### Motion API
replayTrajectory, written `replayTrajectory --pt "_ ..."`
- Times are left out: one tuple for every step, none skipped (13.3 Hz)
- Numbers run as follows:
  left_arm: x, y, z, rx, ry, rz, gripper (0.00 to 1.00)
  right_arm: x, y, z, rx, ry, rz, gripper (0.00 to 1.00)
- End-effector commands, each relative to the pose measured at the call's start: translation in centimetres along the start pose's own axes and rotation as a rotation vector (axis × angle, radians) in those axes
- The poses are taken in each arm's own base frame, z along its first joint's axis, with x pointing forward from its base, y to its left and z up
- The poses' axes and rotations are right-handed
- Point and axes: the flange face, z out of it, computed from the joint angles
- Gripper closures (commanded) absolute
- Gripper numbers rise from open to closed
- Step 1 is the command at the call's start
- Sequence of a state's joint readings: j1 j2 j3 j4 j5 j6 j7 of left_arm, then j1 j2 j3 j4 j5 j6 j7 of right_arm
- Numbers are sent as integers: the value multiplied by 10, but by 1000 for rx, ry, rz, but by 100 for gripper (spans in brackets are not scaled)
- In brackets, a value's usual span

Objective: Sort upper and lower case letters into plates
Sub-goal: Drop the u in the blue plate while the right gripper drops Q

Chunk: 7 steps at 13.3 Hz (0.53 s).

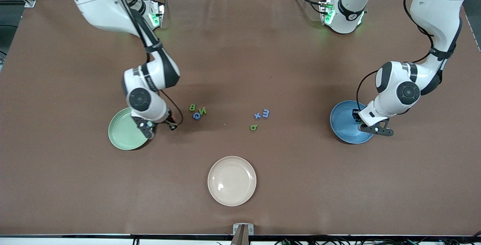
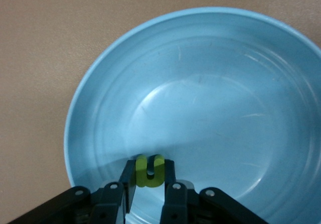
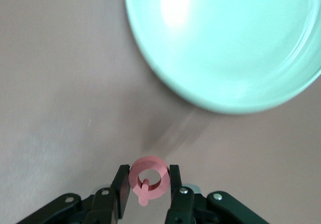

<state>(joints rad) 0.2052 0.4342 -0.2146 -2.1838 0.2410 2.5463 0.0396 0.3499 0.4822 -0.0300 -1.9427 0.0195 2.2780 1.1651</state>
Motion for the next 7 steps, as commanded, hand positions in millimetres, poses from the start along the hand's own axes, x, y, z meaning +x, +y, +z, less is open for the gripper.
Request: replayTrajectory --pt "2 -2 0 15 3 16 81 45 35 -23 0 -29 -101 100" --pt "3 -2 -2 16 7 19 72 59 44 -22 -4 -38 -147 100" --pt "3 -1 -2 18 7 23 54 72 54 -22 -1 -42 -181 100" --pt "5 1 -8 25 13 23 20 89 67 -18 0 -49 -200 100" --pt "5 1 -14 31 7 25 0 97 77 -9 0 -55 -222 100" --pt "4 4 -22 40 -6 22 0 101 86 1 11 -49 -228 100" --pt "10 16 -35 43 -16 20 0 99 95 13 21 -41 -235 100"
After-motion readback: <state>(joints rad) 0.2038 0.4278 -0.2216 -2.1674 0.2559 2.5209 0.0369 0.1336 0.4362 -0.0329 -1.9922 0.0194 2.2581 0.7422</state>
